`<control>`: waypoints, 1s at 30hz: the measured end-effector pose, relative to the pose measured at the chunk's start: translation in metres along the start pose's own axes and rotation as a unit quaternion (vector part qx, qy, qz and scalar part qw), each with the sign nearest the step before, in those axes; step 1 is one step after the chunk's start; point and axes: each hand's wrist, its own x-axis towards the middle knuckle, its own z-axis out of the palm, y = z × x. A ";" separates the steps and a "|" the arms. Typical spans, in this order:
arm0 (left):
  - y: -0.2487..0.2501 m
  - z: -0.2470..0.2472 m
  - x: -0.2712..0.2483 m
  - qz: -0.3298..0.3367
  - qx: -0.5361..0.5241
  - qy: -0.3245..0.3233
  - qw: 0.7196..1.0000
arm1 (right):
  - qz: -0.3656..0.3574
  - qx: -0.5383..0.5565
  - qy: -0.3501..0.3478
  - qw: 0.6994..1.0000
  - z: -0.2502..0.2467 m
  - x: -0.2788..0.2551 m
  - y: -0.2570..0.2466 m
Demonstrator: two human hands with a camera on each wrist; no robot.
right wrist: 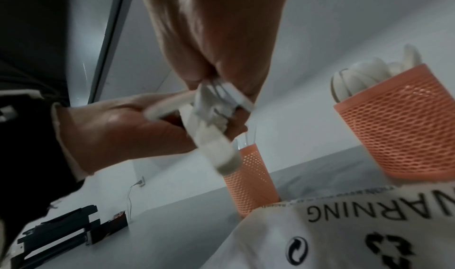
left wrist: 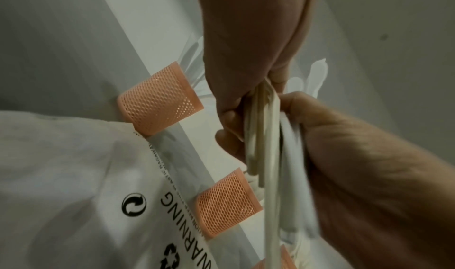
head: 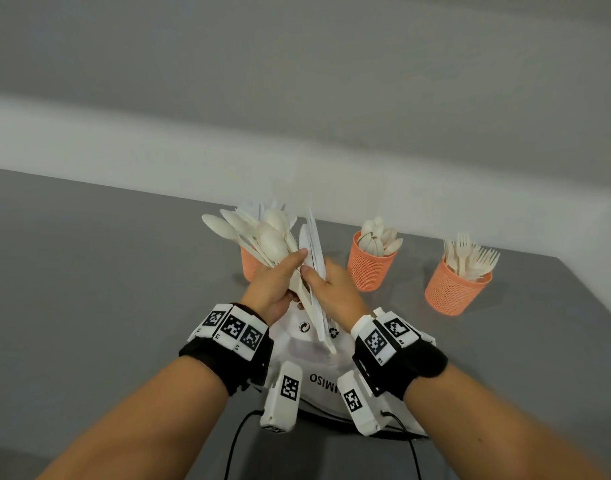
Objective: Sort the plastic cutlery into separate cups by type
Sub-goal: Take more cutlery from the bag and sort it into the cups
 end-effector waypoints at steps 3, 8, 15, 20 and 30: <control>0.005 -0.012 0.008 -0.012 -0.033 -0.011 0.999 | -0.016 -0.002 0.005 1.000 0.008 0.009 -0.001; 0.014 -0.029 0.022 -0.011 -0.077 0.033 0.996 | 0.020 0.037 0.045 0.998 0.021 0.029 0.004; 0.032 -0.056 0.030 -0.005 -0.047 0.074 0.996 | 0.045 0.105 0.111 0.987 -0.009 0.079 -0.016; 0.044 -0.074 0.025 -0.026 0.010 0.022 0.999 | -0.006 0.190 0.170 0.967 0.006 0.120 -0.040; 0.054 -0.106 0.016 -0.021 0.042 -0.019 0.999 | -0.052 0.134 0.156 0.977 0.069 0.160 -0.005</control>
